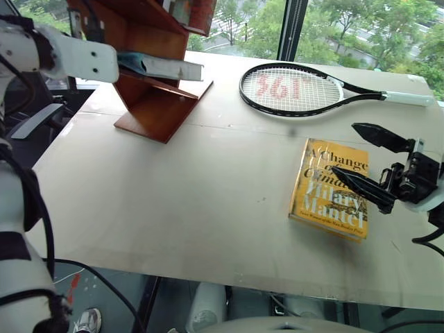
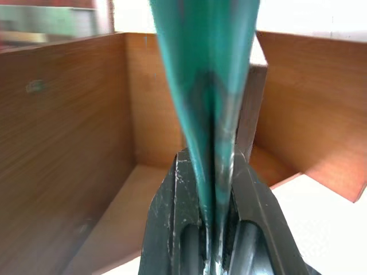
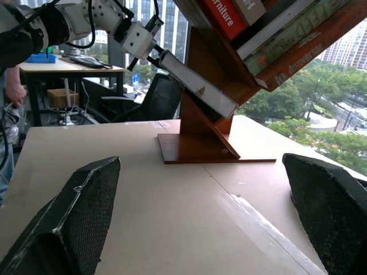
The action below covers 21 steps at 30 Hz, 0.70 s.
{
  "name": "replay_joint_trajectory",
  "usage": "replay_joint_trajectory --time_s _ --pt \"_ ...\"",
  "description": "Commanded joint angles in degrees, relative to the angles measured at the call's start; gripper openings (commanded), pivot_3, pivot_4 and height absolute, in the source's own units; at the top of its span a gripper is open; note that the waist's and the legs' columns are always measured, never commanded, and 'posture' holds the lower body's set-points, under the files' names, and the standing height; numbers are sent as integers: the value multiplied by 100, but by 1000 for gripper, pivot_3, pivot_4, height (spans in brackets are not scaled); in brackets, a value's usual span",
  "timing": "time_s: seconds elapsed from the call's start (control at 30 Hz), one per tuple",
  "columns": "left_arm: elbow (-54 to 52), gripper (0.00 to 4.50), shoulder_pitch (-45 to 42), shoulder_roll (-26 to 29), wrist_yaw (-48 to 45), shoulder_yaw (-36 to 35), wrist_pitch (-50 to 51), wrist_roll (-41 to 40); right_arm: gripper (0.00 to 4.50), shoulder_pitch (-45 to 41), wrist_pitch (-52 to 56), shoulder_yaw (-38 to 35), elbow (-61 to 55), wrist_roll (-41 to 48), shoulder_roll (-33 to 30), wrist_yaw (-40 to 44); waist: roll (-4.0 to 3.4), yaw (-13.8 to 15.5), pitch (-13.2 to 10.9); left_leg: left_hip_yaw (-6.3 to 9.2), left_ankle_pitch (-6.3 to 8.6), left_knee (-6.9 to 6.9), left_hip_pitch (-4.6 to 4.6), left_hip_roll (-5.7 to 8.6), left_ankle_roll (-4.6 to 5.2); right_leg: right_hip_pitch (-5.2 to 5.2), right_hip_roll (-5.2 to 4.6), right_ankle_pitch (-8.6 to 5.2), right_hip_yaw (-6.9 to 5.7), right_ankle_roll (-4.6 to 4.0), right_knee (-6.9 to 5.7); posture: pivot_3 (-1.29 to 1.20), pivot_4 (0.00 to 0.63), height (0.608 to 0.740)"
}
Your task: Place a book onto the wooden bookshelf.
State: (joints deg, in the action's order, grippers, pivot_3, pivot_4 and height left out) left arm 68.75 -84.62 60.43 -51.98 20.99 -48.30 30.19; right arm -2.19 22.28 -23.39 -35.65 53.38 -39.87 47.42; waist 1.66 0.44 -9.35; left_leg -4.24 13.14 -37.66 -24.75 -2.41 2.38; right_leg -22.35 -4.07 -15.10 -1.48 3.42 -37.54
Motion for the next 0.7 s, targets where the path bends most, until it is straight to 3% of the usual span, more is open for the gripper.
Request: replay_joint_trajectory --time_s 0.03,0.1,0.13,0.17,0.23,0.3,0.33,0.4,0.47,0.53,0.6,0.7 --pt "304 1021 -213 -33 -15 -180 -11 -160 4500 24 -88 -3 -262 24 54 -137 2 1 -1 0 0 -1 -3 0 0 -6 -1 0 2 0 -6 0 150 739" --pt "308 2147 -110 35 -53 -336 -52 -327 4500 59 -80 -11 -305 31 60 -182 8 3 -4 -1 0 -1 -8 0 0 -15 -2 0 4 0 -9 0 150 739" --pt "288 2254 -14 82 -175 -452 -72 -498 4500 91 -78 -18 -315 33 60 -188 9 5 -5 1 0 -1 -10 -1 0 -18 -2 0 4 0 -11 0 150 739" --pt "262 2755 83 123 -346 -569 -77 -677 4500 118 -80 -11 -314 24 60 -189 9 2 -5 0 0 -1 -10 -1 -1 -18 -3 0 5 0 -10 0 150 739" --pt "139 2755 289 177 -751 -831 -74 -1092 4500 160 -100 -10 -277 -6 54 -168 10 -9 -5 0 0 -1 -9 -3 -1 -25 -4 0 17 0 -12 0 150 739" --pt "-194 2755 524 87 -1674 -1372 535 -2011 4500 202 -108 -34 -233 -28 34 -139 21 -5 -12 -2 0 -2 -9 -3 -1 -26 -4 0 18 0 -15 0 150 739" --pt "-592 2755 696 26 -2201 -1672 1198 -2598 4500 254 -113 -70 -224 -41 18 -111 23 -9 -13 -2 -1 -6 -10 -5 -1 -26 -4 0 17 0 -19 0 150 739" --pt "-2569 2755 1521 149 -3114 -2197 3891 -4121 4500 394 -85 -193 -229 -24 -32 -72 23 -7 -16 1 -1 -21 -12 -27 -1 -25 -3 0 15 -1 -28 0 150 739" --pt "-5099 2755 2821 669 -3279 -2671 6707 -5792 4500 533 -54 -371 -254 64 -96 -32 25 -47 -17 3 -2 -31 -14 -39 -3 -24 -6 -1 21 -2 -34 0 150 739" --pt "-6944 2755 3981 1004 -2910 -3313 8762 -7356 4500 618 -38 -516 -286 192 -152 2 22 -133 -19 4 -11 -45 -20 -49 -20 -22 -6 0 32 -1 -34 0 150 739" --pt "-8009 2755 4960 905 -2418 -3956 9688 -8193 4500 638 -10 -626 -323 389 -178 -26 15 -153 -22 0 -8 -49 -13 -50 -19 -16 -5 0 41 1 -30 0 150 739" --pt "-9056 2755 5993 267 -1419 -4431 10150 -8791 4500 664 26 -706 -359 567 -207 -57 -5 -123 -20 4 3 -54 15 -54 -1 2 2 -2 36 0 -44 0 150 739"
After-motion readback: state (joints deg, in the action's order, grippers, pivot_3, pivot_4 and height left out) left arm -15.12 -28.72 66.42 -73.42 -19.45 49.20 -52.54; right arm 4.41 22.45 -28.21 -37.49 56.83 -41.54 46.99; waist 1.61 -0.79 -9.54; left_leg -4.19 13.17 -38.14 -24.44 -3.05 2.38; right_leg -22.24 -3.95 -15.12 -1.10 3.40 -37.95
